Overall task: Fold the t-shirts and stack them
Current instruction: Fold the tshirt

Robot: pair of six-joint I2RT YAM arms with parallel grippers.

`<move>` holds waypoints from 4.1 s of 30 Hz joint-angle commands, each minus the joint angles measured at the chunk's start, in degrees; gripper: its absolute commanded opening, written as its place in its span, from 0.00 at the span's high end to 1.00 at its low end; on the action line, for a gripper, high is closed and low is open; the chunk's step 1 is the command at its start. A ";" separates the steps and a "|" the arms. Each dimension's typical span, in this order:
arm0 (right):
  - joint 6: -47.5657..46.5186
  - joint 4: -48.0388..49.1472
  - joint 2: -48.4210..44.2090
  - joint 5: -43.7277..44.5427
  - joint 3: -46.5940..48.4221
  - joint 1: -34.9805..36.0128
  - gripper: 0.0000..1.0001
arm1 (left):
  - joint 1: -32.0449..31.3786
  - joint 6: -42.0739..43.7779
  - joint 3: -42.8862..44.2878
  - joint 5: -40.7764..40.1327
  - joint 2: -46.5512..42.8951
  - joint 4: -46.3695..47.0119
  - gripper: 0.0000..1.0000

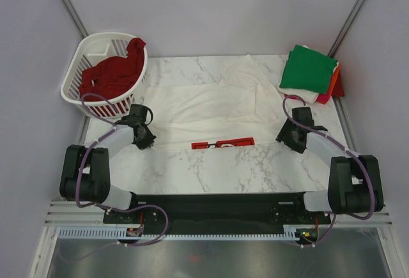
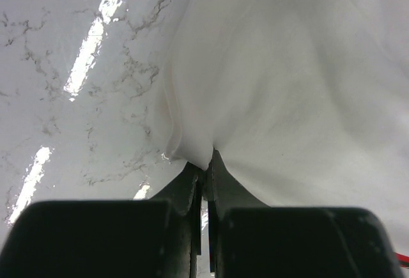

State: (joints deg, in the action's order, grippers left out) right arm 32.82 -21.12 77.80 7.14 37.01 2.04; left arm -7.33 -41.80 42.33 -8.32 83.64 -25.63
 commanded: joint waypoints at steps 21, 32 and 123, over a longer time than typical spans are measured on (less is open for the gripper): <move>-0.12 10.75 11.15 -4.14 2.71 -6.88 0.97 | -1.02 -1.18 -0.67 -1.70 2.50 -4.61 0.98; 0.15 -4.77 -7.02 -6.96 3.33 -6.88 1.00 | -1.02 -2.05 -1.54 10.07 -12.61 -10.22 0.98; 2.25 10.14 26.25 -18.11 33.37 13.33 0.87 | -2.51 13.06 6.37 16.23 -37.76 -22.71 0.24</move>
State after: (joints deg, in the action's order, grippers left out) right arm 34.98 -12.45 101.41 -7.64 65.12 14.57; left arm -9.85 -30.50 48.66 7.68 46.57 -50.37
